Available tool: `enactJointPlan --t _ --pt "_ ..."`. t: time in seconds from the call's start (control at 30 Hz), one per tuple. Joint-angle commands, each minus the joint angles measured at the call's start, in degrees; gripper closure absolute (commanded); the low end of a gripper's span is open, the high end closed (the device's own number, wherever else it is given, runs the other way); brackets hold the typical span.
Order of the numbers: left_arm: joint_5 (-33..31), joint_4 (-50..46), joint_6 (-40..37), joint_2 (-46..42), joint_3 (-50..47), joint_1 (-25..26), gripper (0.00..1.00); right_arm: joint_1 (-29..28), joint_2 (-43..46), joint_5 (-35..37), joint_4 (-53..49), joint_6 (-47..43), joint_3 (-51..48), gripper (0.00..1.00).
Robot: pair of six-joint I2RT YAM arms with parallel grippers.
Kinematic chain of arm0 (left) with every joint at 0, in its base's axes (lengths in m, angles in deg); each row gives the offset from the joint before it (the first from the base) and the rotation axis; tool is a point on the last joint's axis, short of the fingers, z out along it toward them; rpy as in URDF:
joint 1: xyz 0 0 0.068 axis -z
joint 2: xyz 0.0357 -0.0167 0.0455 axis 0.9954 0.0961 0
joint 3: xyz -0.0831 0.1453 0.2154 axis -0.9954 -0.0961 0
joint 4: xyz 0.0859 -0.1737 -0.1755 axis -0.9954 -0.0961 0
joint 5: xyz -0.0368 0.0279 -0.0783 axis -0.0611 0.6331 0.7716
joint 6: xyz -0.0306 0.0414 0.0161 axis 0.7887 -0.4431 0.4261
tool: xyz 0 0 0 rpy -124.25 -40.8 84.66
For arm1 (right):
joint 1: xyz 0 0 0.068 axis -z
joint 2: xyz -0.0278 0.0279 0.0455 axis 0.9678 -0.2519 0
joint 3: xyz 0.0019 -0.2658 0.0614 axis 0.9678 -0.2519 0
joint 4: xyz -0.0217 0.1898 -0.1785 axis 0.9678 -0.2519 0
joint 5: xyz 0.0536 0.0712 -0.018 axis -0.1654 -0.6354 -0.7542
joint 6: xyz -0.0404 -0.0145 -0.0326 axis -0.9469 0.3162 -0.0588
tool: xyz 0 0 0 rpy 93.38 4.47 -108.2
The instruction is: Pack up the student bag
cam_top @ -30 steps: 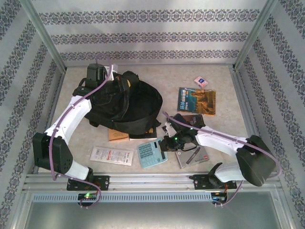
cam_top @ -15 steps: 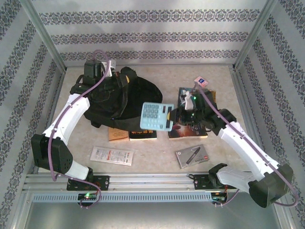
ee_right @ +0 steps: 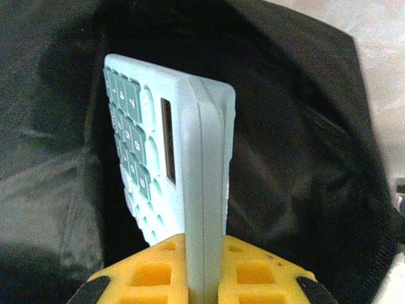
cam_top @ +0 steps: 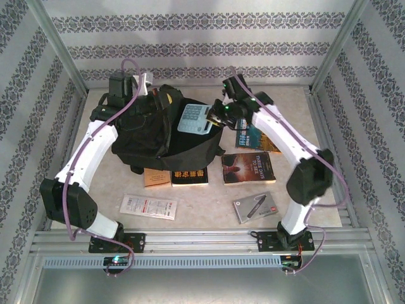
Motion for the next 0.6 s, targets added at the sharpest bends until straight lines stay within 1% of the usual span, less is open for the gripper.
enactJointPlan --t 0.0,0.07,0.13,0.2,0.33,0.4,0.47,0.5,0.57 --pt "3.3 3.5 1.7 0.4 3.5 -0.5 1.00 -2.8 -6.7 -1.6 -5.2 -1.7 8.8 0.88" --pt "3.9 4.4 2.4 0.7 3.2 -0.4 1.00 -4.1 -10.7 -4.5 -5.3 -1.3 12.2 0.87" --pt "4.4 5.1 2.8 1.1 3.1 -0.3 1.00 -5.3 -14.1 -9.1 -2.3 0.8 14.0 0.87" --pt "4.6 5.4 3.0 1.4 3.2 -0.3 1.00 -6.1 -16.4 -12.3 2.1 4.1 14.3 0.87" --pt "4.9 7.3 4.3 1.6 3.5 -0.3 1.00 -7.9 -20.2 -15.0 12.3 12.8 14.0 0.84" --pt "4.2 7.3 4.6 1.5 4.6 -0.3 1.00 -8.6 -21.4 -15.1 18.8 18.4 12.7 0.79" --pt "3.7 7.4 5.2 1.4 5.9 -0.3 1.00 -9.2 -22.3 -15.4 28.7 24.4 10.2 0.70" --pt "3.6 7.5 5.5 1.4 6.3 -0.3 1.00 -9.4 -22.8 -15.6 33.9 26.7 9.1 0.67" --pt "3.2 7.8 5.8 1.1 6.7 -0.3 1.00 -9.7 -24.0 -16.4 44.4 30.6 7.4 0.57"
